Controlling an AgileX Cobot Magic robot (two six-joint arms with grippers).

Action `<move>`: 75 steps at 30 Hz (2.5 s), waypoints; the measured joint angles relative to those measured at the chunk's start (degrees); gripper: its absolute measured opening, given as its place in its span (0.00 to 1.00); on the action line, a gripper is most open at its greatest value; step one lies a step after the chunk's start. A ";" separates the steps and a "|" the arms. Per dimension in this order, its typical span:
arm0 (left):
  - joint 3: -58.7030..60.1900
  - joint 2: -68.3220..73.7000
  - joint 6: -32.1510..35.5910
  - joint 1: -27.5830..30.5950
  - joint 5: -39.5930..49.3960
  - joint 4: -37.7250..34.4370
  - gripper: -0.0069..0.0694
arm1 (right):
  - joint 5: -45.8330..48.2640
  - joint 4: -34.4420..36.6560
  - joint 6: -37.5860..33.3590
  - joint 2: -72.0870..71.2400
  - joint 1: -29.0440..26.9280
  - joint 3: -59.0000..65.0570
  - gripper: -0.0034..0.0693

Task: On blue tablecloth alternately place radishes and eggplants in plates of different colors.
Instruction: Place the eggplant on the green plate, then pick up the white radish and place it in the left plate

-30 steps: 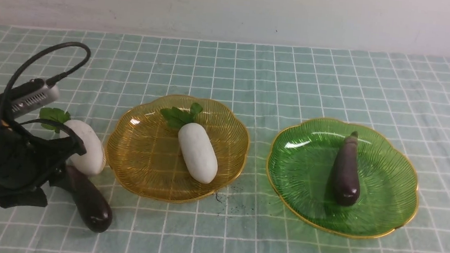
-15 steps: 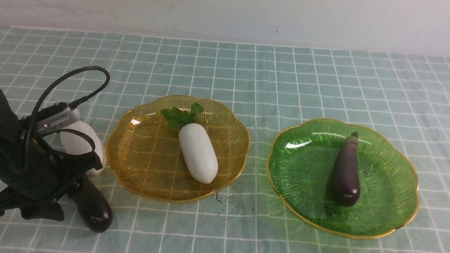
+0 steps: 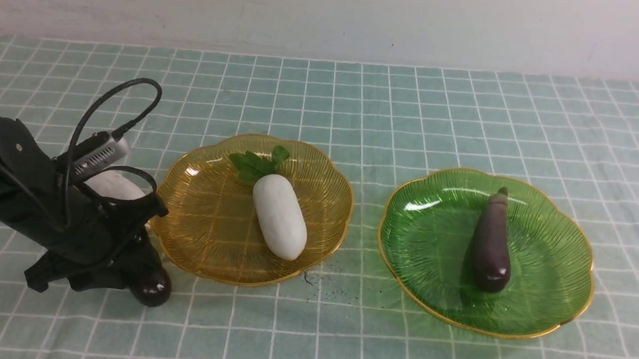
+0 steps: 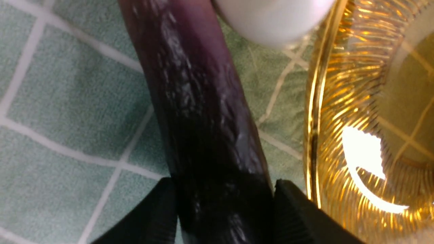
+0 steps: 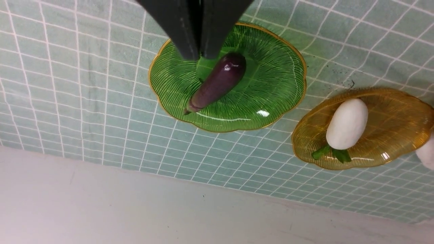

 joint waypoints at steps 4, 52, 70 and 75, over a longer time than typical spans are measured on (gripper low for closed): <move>-0.24 -0.81 4.84 0.00 3.14 1.27 0.52 | 0.44 0.00 0.00 0.00 0.00 0.00 0.03; -67.03 31.12 18.40 -35.43 27.52 -12.69 0.52 | -3.72 -1.50 2.97 0.04 0.00 7.42 0.03; -77.60 35.90 17.32 -32.94 35.90 -10.16 0.71 | -5.34 -1.49 4.57 0.11 0.00 8.03 0.03; -84.96 34.90 13.72 -27.08 37.20 -10.16 0.45 | -5.37 -1.55 4.51 0.11 0.00 8.03 0.03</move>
